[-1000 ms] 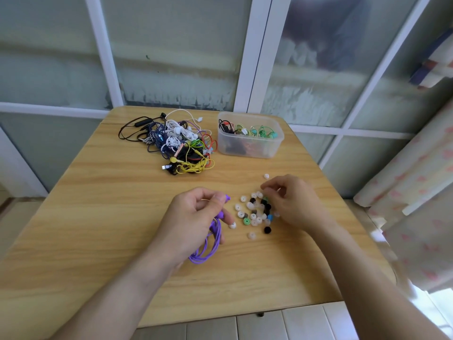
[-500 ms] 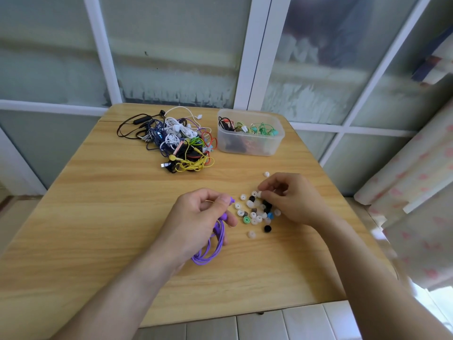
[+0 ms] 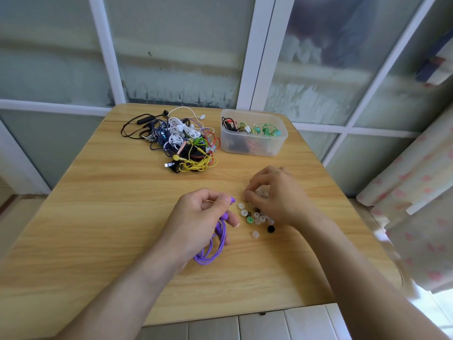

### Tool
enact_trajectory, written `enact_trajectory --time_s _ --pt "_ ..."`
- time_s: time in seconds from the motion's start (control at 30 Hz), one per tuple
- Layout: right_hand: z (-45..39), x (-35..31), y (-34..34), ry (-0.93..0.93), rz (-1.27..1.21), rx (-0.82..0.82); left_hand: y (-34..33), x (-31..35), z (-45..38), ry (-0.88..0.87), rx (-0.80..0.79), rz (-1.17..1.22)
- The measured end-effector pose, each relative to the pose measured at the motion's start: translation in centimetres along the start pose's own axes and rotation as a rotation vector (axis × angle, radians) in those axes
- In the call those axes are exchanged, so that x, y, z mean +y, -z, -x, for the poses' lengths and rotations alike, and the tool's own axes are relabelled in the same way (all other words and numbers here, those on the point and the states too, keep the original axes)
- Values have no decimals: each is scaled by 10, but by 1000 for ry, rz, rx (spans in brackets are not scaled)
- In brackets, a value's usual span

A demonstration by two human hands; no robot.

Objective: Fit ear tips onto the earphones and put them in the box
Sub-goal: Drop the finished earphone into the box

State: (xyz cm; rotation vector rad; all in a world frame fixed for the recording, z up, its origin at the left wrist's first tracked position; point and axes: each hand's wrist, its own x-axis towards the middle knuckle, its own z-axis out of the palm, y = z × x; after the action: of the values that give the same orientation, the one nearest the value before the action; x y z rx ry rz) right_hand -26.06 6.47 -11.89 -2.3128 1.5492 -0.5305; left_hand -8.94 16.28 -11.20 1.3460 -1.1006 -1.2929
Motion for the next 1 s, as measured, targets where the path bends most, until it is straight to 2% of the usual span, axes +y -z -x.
enact_trajectory --time_s 0.07,0.17,0.43,0.8,1.0 --pt "2 -3 0 28 -50 80 0 0 0 -2 7 5" --pt "12 -14 6 42 -254 202 0 0 0 -8 31 27" --pt "45 -38 2 13 -966 139 -5 0 1 -110 69 119" --pt "55 -50 3 -2 -1209 211 -6 -2 3 -237 47 165" --pt "55 -46 2 19 -1158 173 -2 -2 2 -255 66 186"
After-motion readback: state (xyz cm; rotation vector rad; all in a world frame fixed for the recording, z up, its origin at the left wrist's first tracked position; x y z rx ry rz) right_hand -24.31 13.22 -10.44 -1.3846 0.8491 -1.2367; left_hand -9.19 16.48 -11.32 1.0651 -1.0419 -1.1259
